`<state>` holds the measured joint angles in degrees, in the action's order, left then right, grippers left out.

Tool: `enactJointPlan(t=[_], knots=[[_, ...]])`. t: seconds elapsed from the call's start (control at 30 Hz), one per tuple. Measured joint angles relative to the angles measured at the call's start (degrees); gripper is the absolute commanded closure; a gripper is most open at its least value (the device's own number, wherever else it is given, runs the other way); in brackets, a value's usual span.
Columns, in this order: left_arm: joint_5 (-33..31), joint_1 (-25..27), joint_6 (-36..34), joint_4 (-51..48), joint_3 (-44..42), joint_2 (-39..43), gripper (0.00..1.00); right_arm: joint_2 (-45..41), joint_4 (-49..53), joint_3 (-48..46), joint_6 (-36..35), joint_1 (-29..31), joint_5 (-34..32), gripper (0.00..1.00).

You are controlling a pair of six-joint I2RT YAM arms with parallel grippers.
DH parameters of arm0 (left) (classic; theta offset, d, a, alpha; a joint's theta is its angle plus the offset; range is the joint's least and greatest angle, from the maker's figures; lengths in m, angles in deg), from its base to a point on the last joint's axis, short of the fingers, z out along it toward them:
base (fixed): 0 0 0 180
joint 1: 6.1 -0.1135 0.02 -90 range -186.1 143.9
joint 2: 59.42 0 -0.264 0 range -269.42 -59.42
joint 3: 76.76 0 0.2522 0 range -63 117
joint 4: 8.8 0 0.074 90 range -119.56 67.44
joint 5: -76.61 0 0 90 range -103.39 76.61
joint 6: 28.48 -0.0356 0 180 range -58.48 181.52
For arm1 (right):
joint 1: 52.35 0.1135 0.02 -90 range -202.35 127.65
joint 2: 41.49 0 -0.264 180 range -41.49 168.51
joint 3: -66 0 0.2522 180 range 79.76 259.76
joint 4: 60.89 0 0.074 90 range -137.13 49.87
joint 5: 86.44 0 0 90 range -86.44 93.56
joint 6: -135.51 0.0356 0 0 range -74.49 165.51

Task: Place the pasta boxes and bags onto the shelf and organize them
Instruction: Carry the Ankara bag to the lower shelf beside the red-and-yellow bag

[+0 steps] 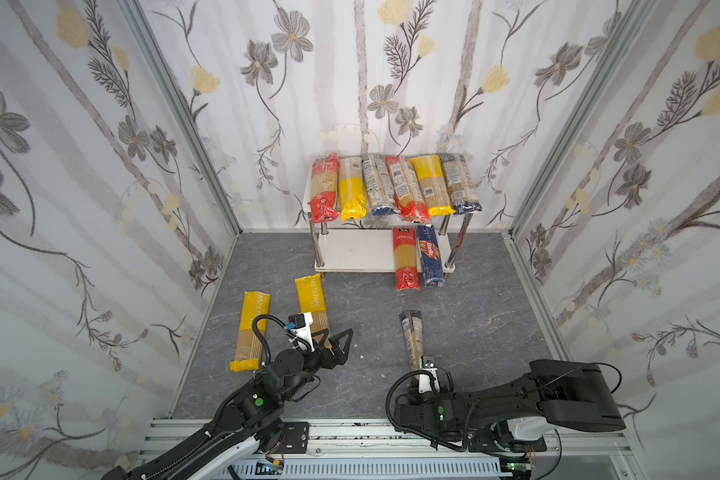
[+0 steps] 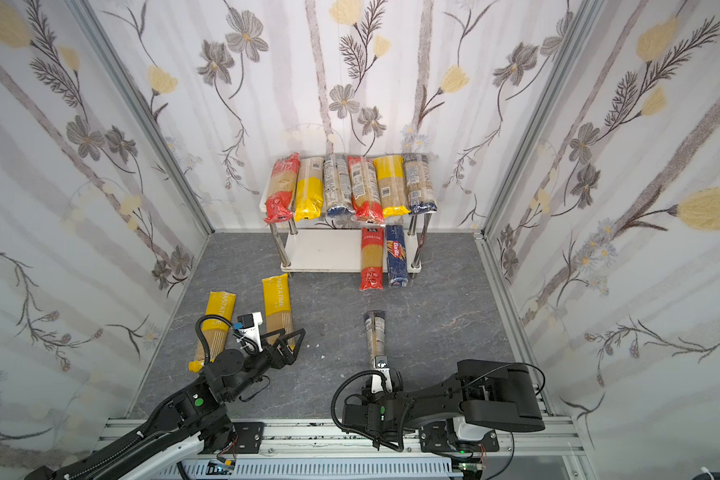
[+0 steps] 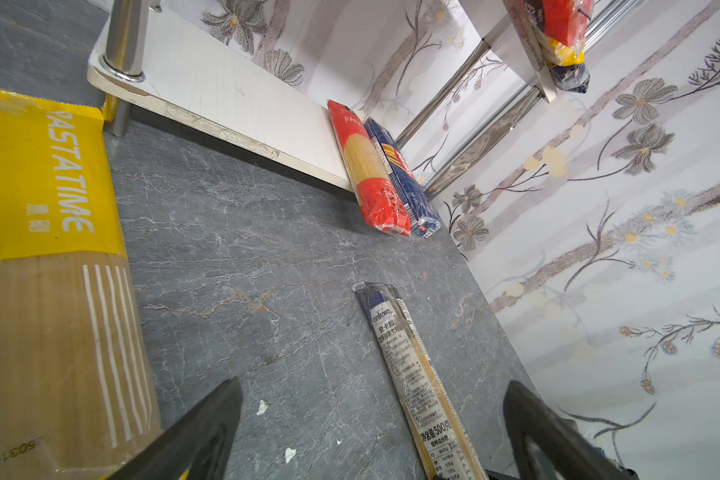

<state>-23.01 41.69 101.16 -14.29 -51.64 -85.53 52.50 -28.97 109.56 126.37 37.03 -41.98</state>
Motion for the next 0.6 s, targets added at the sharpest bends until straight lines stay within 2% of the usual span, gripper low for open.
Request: enactJointPlan(t=[0.23,0.6], knots=[[-0.5,0.0,0.7,-3.78,0.0,4.15,0.0,-1.84,1.22,4.22,-2.97,1.66,4.68,0.79],[-2.86,0.0,1.07,-9.62,0.09,9.25,0.0,-9.94,3.43,7.5,-8.17,1.25,11.45,0.81]])
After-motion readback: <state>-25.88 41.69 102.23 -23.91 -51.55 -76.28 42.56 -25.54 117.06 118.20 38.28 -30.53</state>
